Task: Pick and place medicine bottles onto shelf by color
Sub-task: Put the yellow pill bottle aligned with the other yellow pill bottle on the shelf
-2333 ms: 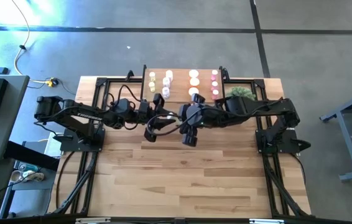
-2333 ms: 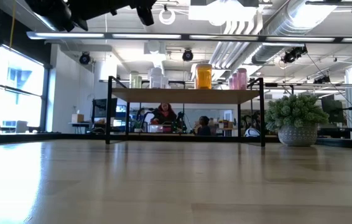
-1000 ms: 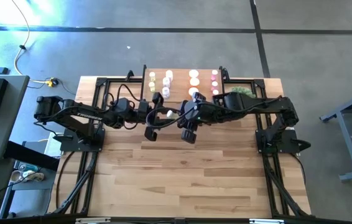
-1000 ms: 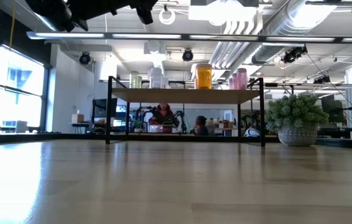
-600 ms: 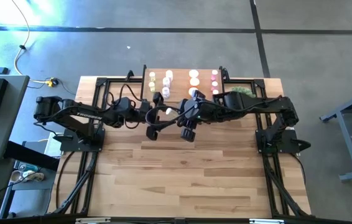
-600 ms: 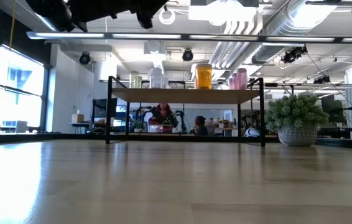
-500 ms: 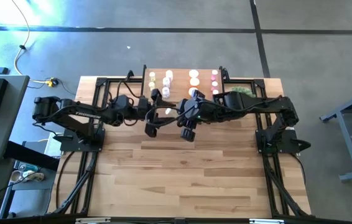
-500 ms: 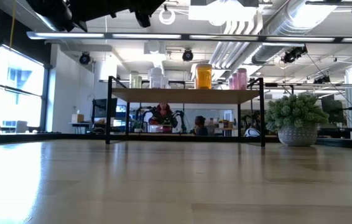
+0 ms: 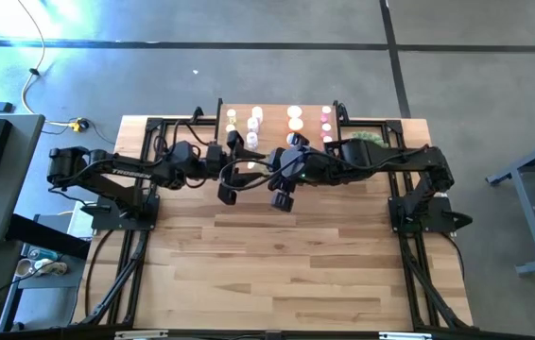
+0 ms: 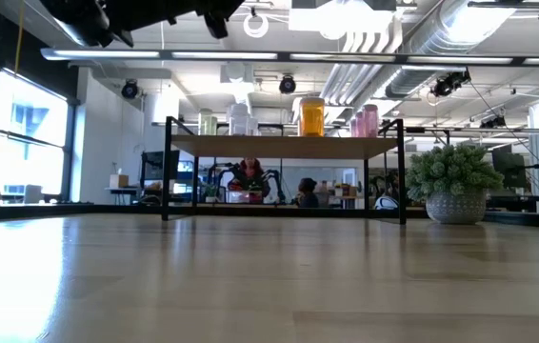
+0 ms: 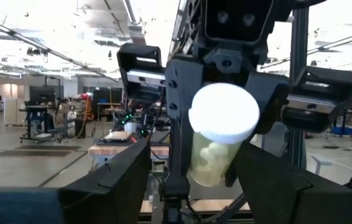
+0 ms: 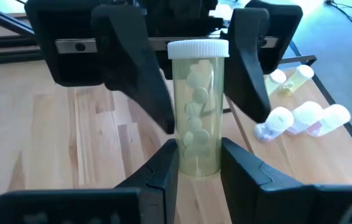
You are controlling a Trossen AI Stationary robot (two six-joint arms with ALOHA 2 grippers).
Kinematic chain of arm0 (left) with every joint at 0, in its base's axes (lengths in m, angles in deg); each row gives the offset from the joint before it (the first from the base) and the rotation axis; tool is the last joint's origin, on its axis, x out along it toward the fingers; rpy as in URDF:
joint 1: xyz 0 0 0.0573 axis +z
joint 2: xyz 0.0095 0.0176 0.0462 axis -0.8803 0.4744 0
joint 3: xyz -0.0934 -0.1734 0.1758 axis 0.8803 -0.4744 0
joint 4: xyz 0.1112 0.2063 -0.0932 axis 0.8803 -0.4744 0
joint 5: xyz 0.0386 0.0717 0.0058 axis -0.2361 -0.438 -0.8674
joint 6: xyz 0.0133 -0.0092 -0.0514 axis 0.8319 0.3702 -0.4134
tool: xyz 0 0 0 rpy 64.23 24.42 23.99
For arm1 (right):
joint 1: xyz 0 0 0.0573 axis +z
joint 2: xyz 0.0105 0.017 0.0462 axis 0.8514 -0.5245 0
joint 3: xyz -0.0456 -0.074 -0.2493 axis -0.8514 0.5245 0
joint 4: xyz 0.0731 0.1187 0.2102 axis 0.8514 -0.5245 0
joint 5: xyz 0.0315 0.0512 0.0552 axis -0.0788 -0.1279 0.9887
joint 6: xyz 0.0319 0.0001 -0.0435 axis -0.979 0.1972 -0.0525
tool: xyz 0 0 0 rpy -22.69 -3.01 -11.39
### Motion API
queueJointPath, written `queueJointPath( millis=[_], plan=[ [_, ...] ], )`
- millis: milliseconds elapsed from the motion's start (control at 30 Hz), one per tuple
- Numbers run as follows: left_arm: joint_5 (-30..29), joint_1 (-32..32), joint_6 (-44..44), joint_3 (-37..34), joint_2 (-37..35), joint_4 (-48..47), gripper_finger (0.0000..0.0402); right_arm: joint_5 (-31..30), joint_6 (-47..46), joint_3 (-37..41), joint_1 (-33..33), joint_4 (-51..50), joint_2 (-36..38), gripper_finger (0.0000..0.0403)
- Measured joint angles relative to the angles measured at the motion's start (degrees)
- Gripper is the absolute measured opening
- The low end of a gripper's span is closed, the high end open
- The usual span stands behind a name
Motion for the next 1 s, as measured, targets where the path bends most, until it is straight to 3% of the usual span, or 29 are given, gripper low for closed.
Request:
queueJointPath(
  millis=[700,1000],
  plan=[
    [3.3,-0.2,0.5,0.0,0.0,2.8,0.0106,3.5,-0.2,0.0,-0.1,3.1,0.0,0.0083],
    [3.3,-0.2,0.5,0.0,0.1,2.8,0.009,3.5,0.1,0.0,-0.1,2.9,0.0,0.0088]
  ],
)
